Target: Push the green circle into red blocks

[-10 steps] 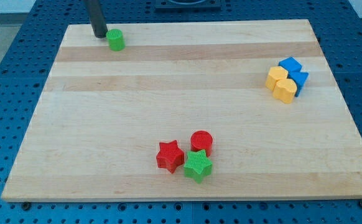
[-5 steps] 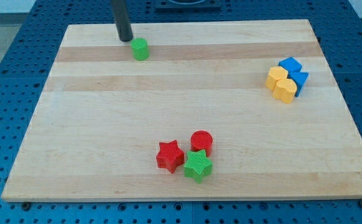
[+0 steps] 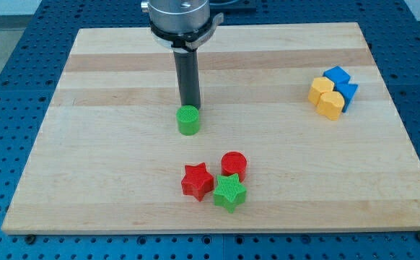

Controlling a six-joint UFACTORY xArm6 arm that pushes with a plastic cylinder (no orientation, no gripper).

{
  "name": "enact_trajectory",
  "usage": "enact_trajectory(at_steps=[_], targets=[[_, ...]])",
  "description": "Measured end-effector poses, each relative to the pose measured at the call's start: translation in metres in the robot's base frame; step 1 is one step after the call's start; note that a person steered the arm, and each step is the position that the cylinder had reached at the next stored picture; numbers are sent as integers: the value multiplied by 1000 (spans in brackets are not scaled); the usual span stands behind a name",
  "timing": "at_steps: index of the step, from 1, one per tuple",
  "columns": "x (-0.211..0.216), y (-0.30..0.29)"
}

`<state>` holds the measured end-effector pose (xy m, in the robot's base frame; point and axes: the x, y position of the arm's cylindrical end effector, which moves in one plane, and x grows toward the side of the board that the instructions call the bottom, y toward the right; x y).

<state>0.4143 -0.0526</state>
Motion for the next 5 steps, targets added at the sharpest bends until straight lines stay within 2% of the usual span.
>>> enact_trajectory(at_steps=[1,3,5], targets=[[0,-13],[45,-13],[50,-13]])
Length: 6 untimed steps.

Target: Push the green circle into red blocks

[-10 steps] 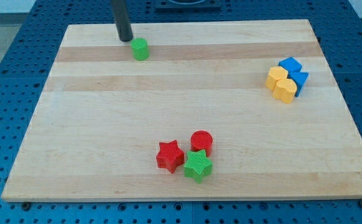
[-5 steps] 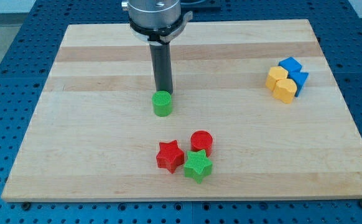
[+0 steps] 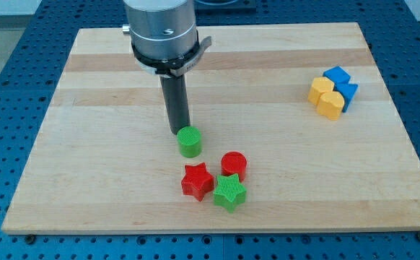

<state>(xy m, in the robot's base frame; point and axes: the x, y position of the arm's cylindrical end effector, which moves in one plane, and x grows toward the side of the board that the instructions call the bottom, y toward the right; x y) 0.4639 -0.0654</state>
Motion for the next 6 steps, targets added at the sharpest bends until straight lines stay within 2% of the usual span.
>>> enact_trajectory(at_steps=[2,6], targets=[[30,0],[59,22]])
